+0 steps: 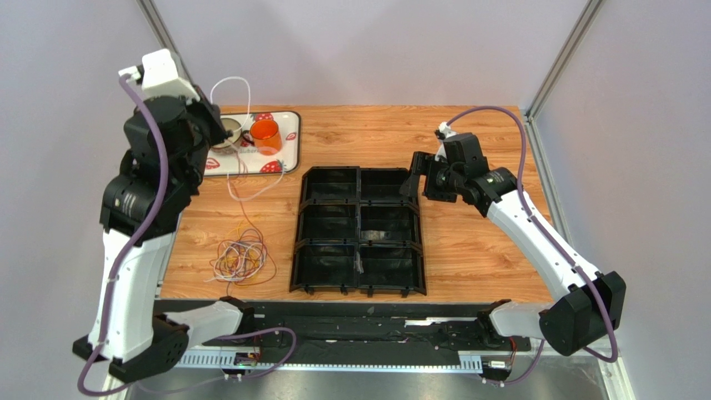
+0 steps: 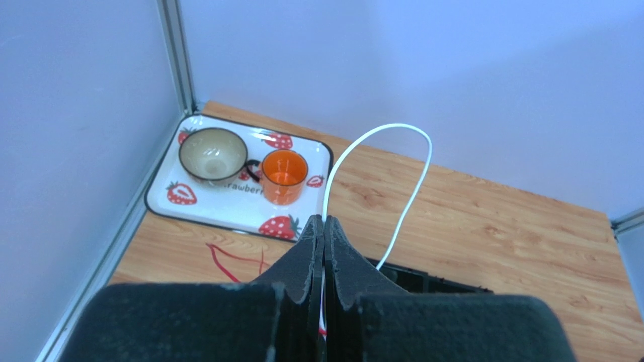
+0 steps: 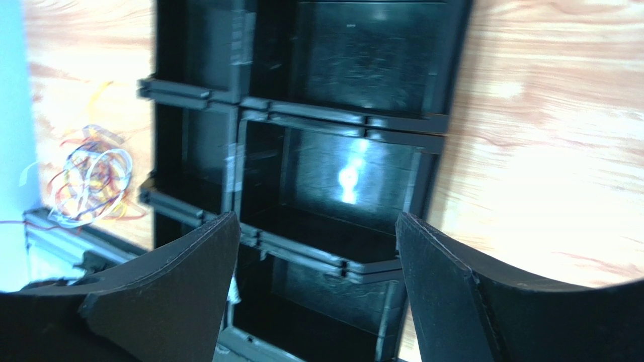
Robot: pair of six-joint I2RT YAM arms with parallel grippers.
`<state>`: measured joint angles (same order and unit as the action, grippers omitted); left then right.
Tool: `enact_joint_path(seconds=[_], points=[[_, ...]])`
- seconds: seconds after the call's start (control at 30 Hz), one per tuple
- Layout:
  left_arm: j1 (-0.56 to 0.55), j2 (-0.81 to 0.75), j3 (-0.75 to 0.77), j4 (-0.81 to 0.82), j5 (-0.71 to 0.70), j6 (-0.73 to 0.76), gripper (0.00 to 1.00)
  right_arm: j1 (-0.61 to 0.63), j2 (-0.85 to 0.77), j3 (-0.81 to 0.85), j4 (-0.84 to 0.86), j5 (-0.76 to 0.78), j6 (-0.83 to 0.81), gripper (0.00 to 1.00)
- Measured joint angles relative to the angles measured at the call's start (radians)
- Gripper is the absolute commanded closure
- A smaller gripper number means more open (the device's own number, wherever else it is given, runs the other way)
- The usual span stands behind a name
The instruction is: Untangle the cables
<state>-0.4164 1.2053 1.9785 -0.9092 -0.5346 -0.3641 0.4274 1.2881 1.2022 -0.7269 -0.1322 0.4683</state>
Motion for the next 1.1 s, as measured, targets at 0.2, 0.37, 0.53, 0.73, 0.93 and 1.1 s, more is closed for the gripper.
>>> enact_joint_path(seconds=[0.2,0.37,0.53,0.73,0.93,1.1], points=[[-0.001,-0.216,-0.378,0.073,-0.03,0.002,1.0,0.091,-0.022,0.017,0.014,-0.031,0.001,0.19],[-0.001,-0.267,-0.662,0.075,-0.007,-0.068,1.0,0.208,-0.028,0.024,0.047,-0.075,0.007,0.19],[-0.001,-0.277,-0.85,0.094,0.174,-0.087,1.0,0.344,-0.037,0.024,0.134,-0.166,0.055,0.16],[-0.001,-0.331,-0.915,0.207,0.422,-0.076,1.0,0.385,-0.104,-0.005,0.293,-0.211,0.191,0.17],[-0.001,-0.335,-0.972,0.315,0.684,-0.049,1.0,0.385,-0.085,0.009,0.362,-0.21,0.22,0.16],[-0.001,-0.328,-1.003,0.387,0.865,-0.042,1.0,0.385,0.004,0.04,0.365,-0.215,0.15,0.17]])
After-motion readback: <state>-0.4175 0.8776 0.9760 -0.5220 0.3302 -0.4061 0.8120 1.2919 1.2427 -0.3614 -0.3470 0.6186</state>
